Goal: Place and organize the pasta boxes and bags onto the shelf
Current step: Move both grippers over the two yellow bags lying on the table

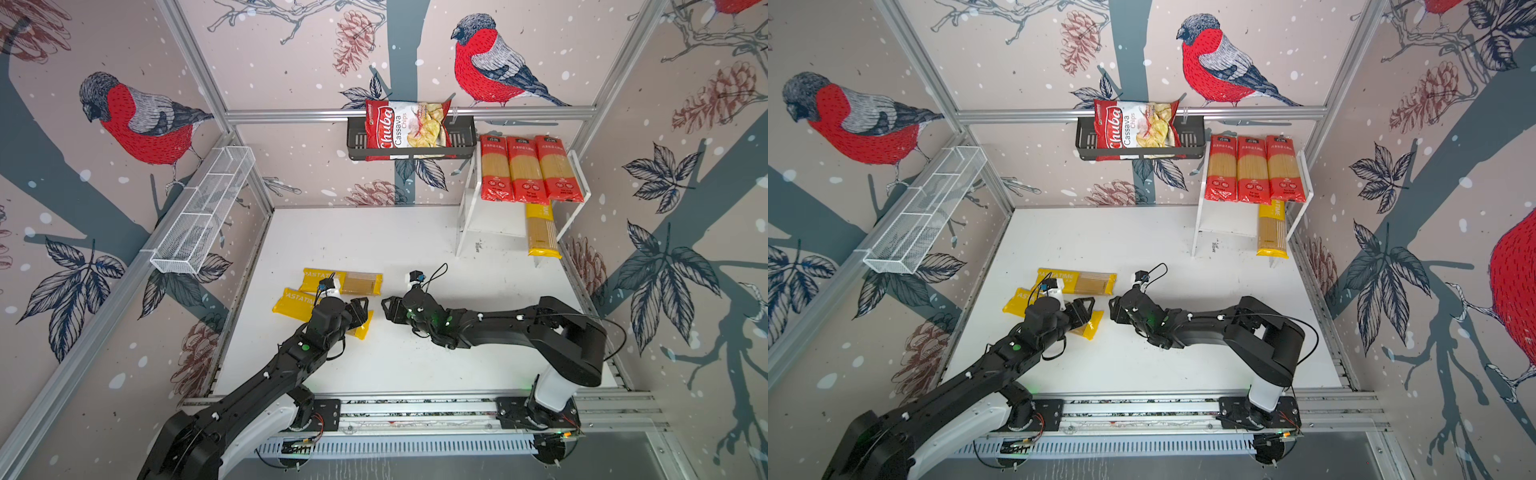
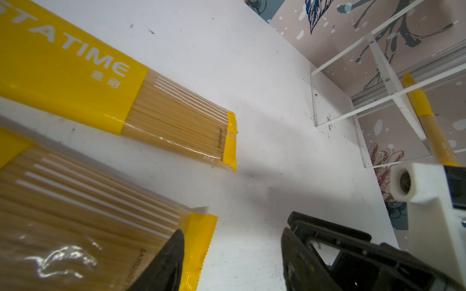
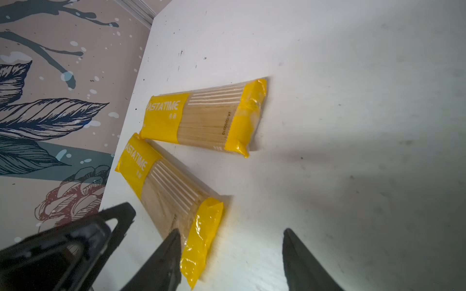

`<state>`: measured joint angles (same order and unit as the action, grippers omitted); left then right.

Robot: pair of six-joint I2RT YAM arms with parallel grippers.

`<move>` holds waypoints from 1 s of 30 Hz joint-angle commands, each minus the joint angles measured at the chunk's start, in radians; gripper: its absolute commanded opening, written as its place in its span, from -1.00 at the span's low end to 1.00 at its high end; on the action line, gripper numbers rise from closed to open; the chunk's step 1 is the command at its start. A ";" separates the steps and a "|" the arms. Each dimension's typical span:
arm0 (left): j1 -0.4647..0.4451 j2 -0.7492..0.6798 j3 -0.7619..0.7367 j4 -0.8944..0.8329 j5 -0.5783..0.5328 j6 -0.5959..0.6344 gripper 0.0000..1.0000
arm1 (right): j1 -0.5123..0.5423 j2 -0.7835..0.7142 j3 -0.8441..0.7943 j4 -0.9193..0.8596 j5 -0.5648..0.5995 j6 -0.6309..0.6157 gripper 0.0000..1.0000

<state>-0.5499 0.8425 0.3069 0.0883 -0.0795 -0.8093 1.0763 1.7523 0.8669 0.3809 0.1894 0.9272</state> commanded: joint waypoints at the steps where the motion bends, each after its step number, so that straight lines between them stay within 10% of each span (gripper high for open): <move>1: 0.006 -0.016 -0.015 -0.011 0.002 -0.017 0.22 | -0.039 0.062 0.047 0.011 -0.083 0.002 0.27; 16: 0.014 -0.097 -0.037 -0.040 0.013 -0.025 0.22 | -0.128 0.398 0.381 0.011 -0.257 0.137 0.10; 30: 0.016 -0.101 -0.094 0.077 0.049 -0.050 0.21 | -0.169 0.296 0.218 0.155 -0.282 0.209 -0.86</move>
<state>-0.5369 0.7437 0.2253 0.0879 -0.0517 -0.8417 0.9176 2.0819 1.1320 0.4614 -0.0776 1.0790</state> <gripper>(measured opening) 0.606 0.074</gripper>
